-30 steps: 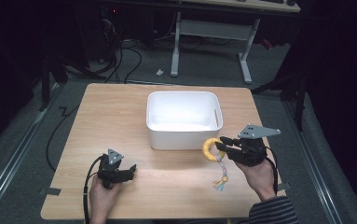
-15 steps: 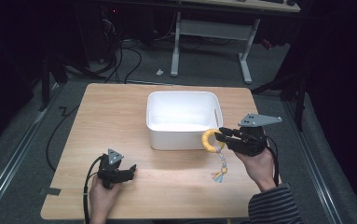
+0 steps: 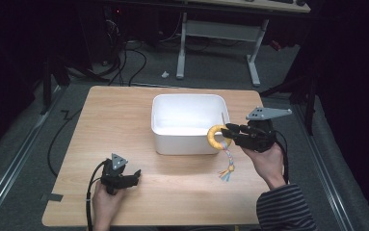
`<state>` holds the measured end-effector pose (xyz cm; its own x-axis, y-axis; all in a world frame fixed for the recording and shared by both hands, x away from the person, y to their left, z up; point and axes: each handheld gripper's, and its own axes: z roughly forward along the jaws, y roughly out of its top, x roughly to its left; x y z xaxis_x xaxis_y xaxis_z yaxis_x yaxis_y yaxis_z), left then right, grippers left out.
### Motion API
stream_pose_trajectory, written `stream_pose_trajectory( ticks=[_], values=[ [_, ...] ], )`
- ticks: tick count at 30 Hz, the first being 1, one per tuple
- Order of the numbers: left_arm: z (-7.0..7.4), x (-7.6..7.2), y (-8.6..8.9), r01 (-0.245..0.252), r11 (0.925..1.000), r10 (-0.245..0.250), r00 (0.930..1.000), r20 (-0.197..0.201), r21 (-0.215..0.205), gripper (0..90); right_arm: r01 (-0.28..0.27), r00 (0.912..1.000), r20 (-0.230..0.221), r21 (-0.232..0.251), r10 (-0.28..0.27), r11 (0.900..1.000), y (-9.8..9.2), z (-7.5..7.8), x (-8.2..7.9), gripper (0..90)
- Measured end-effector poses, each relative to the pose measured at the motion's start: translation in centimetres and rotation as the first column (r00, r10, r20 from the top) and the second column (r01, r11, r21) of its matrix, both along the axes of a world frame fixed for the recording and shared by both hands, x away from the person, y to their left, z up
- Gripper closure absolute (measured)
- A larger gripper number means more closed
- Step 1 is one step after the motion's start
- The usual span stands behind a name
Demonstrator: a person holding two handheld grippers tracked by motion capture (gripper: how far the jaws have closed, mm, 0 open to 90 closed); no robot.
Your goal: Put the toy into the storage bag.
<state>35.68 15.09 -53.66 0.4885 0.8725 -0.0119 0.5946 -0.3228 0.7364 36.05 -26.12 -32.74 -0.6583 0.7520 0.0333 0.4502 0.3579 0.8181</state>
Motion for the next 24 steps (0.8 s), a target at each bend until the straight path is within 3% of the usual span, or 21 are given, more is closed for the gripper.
stream_pose_trajectory(
  ticks=[10,24],
  values=[
    [0.0,0.0,0.0,0.000,1.0000,0.000,1.0000,0.000,0.000,20.3,0.017,0.9995,0.028,0.004,-0.017,1.000,0.2,1.4,1.0,71.2],
    [0.0,0.0,0.0,0.000,1.0000,0.000,1.0000,0.000,0.000,20.3,0.023,0.9995,0.020,0.001,-0.024,1.000,0.7,2.3,2.9,71.2]
  ],
)
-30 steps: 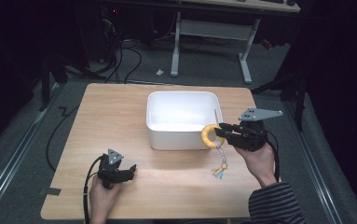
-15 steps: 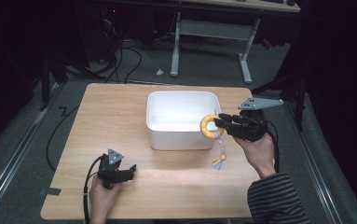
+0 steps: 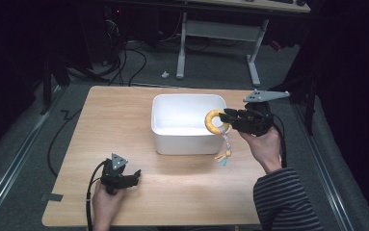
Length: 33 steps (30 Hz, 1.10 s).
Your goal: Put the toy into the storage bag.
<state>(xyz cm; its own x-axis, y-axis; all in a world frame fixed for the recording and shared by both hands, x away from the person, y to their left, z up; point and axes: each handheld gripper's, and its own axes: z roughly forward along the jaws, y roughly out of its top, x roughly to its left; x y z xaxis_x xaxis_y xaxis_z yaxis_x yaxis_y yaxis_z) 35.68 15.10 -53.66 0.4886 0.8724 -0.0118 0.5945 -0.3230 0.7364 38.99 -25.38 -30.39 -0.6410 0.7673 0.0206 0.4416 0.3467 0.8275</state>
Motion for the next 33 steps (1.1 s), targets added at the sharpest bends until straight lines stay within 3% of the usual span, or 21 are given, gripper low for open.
stream_pose_trajectory(
  ticks=[14,33],
  values=[
    [0.0,0.0,0.0,0.000,1.0000,0.000,1.0000,0.000,0.000,20.3,0.005,0.9999,-0.013,0.008,-0.005,1.000,1.2,0.2,2.3,71.2],
    [0.0,0.1,0.0,0.000,1.0000,0.000,1.0000,-0.002,0.001,20.3,0.002,0.9968,-0.080,0.012,-0.001,1.000,3.0,-1.8,5.8,71.2]
  ],
)
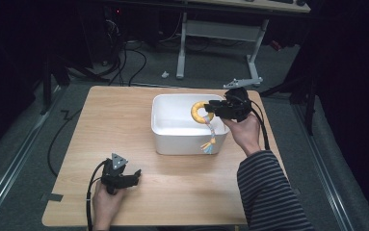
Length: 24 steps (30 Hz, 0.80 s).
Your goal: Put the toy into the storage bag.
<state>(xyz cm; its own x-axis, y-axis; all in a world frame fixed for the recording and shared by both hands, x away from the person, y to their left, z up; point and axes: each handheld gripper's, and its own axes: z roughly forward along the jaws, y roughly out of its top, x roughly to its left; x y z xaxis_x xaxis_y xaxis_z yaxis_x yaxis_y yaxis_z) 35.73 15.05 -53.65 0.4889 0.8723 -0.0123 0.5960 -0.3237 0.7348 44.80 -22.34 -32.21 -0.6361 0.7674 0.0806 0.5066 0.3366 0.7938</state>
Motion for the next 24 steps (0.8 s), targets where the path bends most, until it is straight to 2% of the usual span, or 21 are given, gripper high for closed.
stream_pose_trajectory(
  ticks=[9,14,24],
  values=[
    [0.0,0.0,0.0,-0.001,1.0000,0.001,1.0000,0.001,0.000,20.3,0.002,0.9995,-0.032,0.003,-0.002,1.000,0.2,-0.7,1.0,71.1],
    [0.0,0.1,-0.1,-0.004,1.0000,0.004,1.0000,0.001,0.000,20.3,-0.009,0.9989,-0.047,-0.038,0.007,0.999,0.8,-1.5,1.3,71.1],
    [0.0,0.1,-0.1,-0.005,1.0000,0.005,1.0000,0.002,-0.001,20.3,-0.036,0.9937,-0.108,-0.061,0.029,0.998,1.7,-3.3,1.8,71.1]
  ],
)
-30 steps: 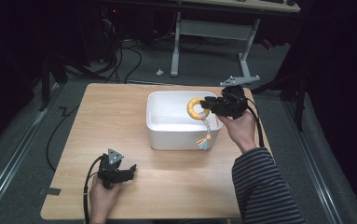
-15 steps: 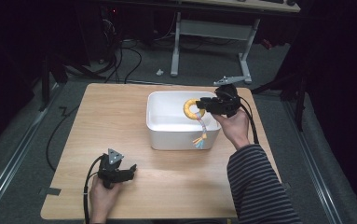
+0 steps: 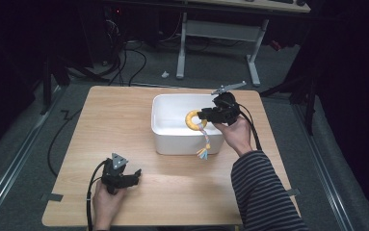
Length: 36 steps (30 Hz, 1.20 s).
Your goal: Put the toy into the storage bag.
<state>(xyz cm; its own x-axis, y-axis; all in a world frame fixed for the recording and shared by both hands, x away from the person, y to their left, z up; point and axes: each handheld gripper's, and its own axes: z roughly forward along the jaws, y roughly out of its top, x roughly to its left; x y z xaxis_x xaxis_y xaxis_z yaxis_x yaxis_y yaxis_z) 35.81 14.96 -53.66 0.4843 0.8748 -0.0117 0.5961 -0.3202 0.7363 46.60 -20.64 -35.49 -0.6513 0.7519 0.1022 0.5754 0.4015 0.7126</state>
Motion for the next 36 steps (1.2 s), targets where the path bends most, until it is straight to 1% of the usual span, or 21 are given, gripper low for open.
stream_pose_trajectory(
  ticks=[5,7,9,12,17,23,28,30,32,34,36],
  values=[
    [0.0,0.0,0.0,0.000,1.0000,0.000,1.0000,0.000,0.000,20.3,-0.013,0.9996,-0.025,-0.014,0.013,1.000,0.3,-0.6,0.0,71.1],
    [0.0,0.0,0.0,0.001,1.0000,-0.001,1.0000,-0.001,0.000,20.3,-0.018,0.9991,-0.040,-0.034,0.017,0.999,0.4,-1.0,0.1,71.0],
    [0.0,0.0,0.0,0.000,1.0000,0.000,1.0000,0.000,0.000,20.3,-0.013,0.9987,-0.049,-0.020,0.012,1.000,0.4,-1.2,0.2,71.0],
    [0.0,0.0,0.0,0.001,1.0000,-0.001,1.0000,-0.001,0.000,20.3,-0.018,0.9980,-0.060,-0.022,0.017,1.000,0.3,-1.2,0.3,70.6],
    [0.0,0.0,0.0,0.000,1.0000,0.000,1.0000,0.000,0.000,20.3,-0.022,0.9986,-0.050,-0.035,0.020,0.999,0.4,-1.4,0.3,70.1],
    [0.0,0.0,0.0,0.001,1.0000,-0.001,1.0000,-0.001,0.000,20.3,-0.015,0.9977,-0.067,-0.027,0.013,1.000,0.5,-1.7,0.7,70.2],
    [0.0,0.0,0.0,0.001,1.0000,-0.001,1.0000,-0.001,0.000,20.3,-0.011,0.9964,-0.085,-0.031,0.008,0.999,0.6,-2.0,1.0,69.7],
    [0.0,0.0,0.0,0.002,1.0000,-0.002,1.0000,0.000,0.000,20.3,-0.003,0.9966,-0.083,-0.057,-0.002,0.998,0.7,-2.2,1.0,68.2],
    [0.0,-0.1,0.0,0.002,1.0000,-0.002,1.0000,0.000,0.001,20.3,-0.007,0.9961,-0.088,-0.077,0.000,0.997,0.7,-2.4,0.9,68.3],
    [0.0,-0.1,0.0,0.003,1.0000,-0.003,1.0000,0.000,0.000,20.3,-0.011,0.9961,-0.088,-0.080,0.004,0.997,0.7,-2.6,0.8,68.3],
    [0.0,-0.1,0.0,0.004,1.0000,-0.004,1.0000,0.000,0.000,20.4,-0.007,0.9952,-0.097,-0.076,-0.001,0.997,0.6,-2.8,0.7,68.3]
  ],
)
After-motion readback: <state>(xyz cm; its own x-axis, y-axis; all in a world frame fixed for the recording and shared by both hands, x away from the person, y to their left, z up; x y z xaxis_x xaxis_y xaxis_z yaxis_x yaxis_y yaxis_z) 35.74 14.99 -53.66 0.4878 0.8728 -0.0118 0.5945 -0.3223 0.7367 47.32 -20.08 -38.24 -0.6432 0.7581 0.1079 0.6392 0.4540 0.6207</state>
